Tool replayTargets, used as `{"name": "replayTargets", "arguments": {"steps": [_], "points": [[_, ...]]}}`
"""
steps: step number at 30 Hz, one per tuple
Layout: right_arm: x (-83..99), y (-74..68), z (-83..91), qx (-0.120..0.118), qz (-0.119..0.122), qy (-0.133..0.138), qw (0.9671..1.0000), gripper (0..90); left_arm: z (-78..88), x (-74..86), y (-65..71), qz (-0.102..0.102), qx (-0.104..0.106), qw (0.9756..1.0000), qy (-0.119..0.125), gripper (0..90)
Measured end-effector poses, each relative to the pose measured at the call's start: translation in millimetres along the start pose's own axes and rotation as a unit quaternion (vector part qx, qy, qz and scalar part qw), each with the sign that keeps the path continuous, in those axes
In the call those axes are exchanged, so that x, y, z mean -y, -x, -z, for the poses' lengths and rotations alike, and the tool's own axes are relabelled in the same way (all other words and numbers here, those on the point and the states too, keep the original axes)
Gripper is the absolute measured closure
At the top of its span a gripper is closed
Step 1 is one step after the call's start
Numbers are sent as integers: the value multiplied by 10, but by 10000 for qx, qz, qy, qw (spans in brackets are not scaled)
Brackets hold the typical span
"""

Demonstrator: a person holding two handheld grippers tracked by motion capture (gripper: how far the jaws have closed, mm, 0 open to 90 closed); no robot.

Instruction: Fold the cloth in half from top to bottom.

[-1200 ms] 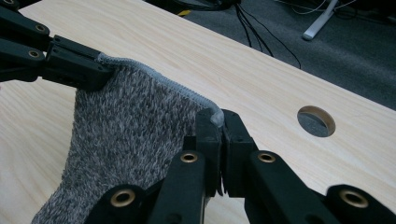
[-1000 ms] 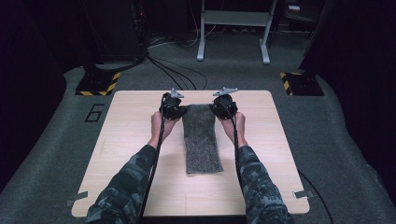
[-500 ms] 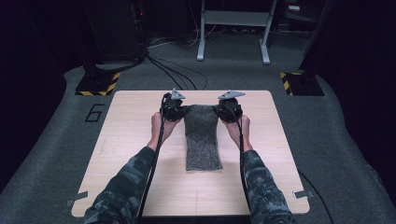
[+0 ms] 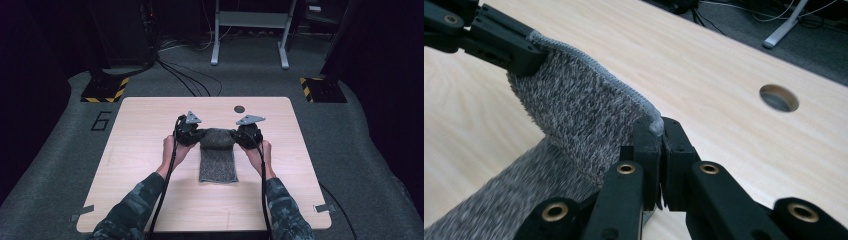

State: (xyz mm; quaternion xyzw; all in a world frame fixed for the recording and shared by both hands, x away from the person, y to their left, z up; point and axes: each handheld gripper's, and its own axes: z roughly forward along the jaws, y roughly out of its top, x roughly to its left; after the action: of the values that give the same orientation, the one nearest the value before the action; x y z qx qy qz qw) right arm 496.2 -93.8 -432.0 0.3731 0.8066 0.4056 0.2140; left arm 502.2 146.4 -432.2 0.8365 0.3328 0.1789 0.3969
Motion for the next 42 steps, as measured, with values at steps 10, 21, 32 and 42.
{"name": "replayTargets", "arguments": {"steps": [10,21,32,42], "points": [[335,-225,74,-169,97,-172,9997,875,-3,344,185,144,257,9995,-140,846],[684,-344,294,-518,-66,-412,9978,667,148,668,349,445,844,9948,-344,522],[568,-267,265,-354,-313,-571,9972,356,63,561,255,532,455,9955,-642,245],[911,-384,36,36,-258,-1198,9925,269,-121,874,412,339,165,9926,-1156,211]]}}
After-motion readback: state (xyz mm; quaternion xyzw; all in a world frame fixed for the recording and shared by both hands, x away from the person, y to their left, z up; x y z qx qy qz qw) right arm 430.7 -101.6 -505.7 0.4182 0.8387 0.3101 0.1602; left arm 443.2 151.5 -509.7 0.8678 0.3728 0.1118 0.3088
